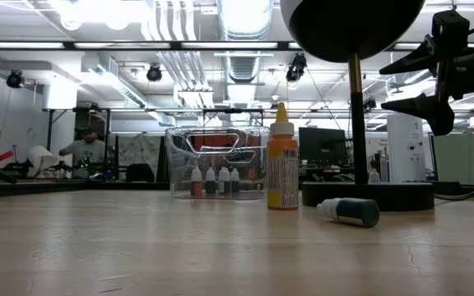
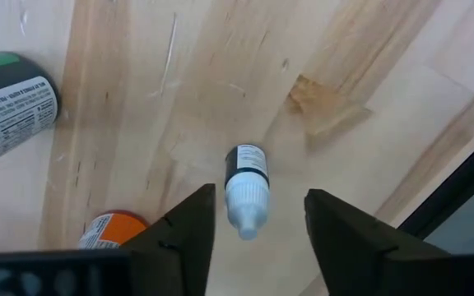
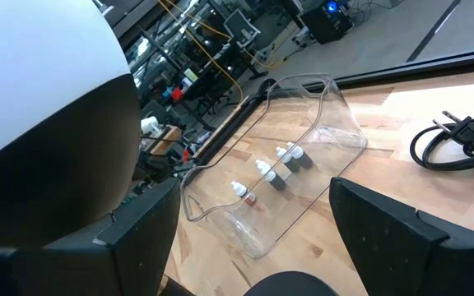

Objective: Pick & Place food coloring
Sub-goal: Put the small white food coloring bottle into the transparent bin

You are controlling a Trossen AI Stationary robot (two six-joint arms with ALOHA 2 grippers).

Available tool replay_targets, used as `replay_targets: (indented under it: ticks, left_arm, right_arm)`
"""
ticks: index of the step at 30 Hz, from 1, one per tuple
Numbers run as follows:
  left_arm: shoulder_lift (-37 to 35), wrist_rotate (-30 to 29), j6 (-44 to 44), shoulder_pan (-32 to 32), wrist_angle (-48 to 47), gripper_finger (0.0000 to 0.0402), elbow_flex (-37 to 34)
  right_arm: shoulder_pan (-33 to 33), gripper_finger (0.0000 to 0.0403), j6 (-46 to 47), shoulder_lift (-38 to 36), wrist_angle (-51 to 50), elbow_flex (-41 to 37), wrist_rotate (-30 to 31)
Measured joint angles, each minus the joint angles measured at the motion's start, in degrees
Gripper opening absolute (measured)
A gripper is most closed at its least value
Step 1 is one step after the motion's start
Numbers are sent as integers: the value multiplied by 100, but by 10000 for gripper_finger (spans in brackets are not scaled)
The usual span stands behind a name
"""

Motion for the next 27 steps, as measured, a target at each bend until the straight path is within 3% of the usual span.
replay_targets:
  ticks: [12, 21, 27]
  left_arm:
    - [0, 21, 34, 0, 61, 28, 0]
    - [0, 16, 271, 80, 192, 37, 9]
    - [-128, -392, 764, 359, 259, 29, 303]
  right_arm:
    - [0, 302, -1, 0, 0, -1, 0]
    - [0, 302, -1, -2, 0, 0, 1]
    - [0, 302, -2, -2, 0, 0, 2]
